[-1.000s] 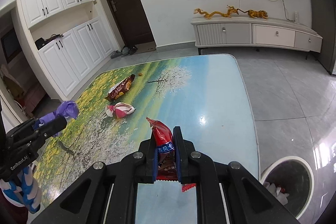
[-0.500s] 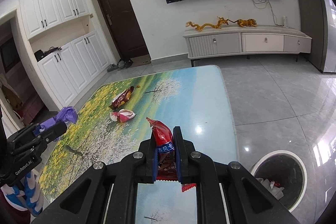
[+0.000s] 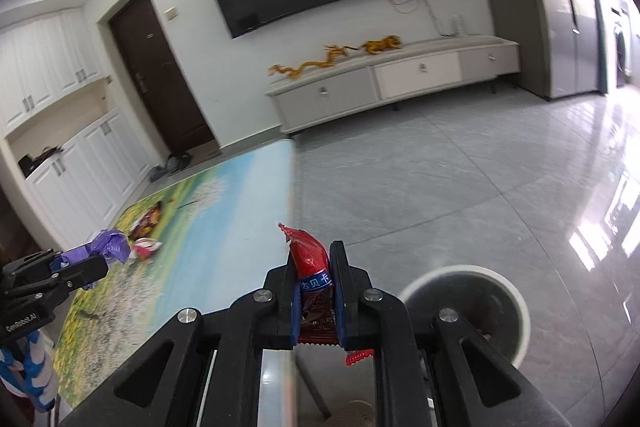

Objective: Collect trash
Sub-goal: 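Carry the purple wrapper and red snack packet over the bin and release both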

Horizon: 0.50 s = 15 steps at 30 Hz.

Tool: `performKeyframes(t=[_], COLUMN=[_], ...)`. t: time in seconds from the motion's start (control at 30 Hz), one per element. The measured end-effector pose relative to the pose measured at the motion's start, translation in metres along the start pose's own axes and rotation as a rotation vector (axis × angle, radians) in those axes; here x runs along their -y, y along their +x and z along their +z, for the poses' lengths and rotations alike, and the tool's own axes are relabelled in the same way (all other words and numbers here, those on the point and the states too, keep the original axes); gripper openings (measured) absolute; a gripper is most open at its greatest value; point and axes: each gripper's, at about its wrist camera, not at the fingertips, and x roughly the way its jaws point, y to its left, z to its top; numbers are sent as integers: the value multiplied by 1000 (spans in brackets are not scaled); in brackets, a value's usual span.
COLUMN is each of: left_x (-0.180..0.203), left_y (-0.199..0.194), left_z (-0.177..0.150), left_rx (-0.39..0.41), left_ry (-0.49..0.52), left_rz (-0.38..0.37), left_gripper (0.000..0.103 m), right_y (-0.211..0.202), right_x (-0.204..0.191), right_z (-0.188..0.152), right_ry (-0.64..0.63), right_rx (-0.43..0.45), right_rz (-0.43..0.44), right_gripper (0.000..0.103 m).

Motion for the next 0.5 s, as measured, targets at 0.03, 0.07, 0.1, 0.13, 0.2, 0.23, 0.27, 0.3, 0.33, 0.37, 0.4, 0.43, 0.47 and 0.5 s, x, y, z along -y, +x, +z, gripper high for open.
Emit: performKeyframes(t=[0.03,0.07,0.1,0.13,0.2,0.23,0.27,0.3,0.33,0.37,0.4,0.43,0.47,0.5], left_x=[10,20,31,40,59,68,79,88,97,105,113,119,126,132], left_y=[11,25,39,52,80,92,105,116,126,137,146,154,162,169], left_z=[6,12,18,22,31,33,37,39,41,43,45,45,46,46], left_rx=[-17,-38,-58,-76,-119,-135,-150,-163,-176,-190,-206,-216,-224,-232], left_ry=[8,18,26,29,35,40,48,53,52,49,48,49,53,57], left_rz=[-18,-39,-62,-82,-132,-148,-164,-182,-199,-220,-242,-254,-263,-269], left_gripper=[29,29,29,29,29,29,30,30,30,30,30,31,33,40], right_y=[0,1,2,5,10,14,18,22,27,32,37,41,46,50], right_x=[12,25,37,48,71,82,92,102,111,120,130,136,143,147], right_z=[-1,-2,-3,-4,-8,-10,-12,-14,-17,-20,-24,-27,-31,-34], right_ry=[16,35,55,71,102,117,130,142,155,169,181,186,193,201], right_rx=[-2,-6,-12,-20,-36,-46,-58,-70,-84,-99,-115,-129,-144,-157], right_rz=[-22,-38,-51,-69,-103,-115,-131,-148,-159,-169,-188,-203,-211,-216], right_gripper=[12,12,12,12,12,13,13,13,14,19,20,20,20,21])
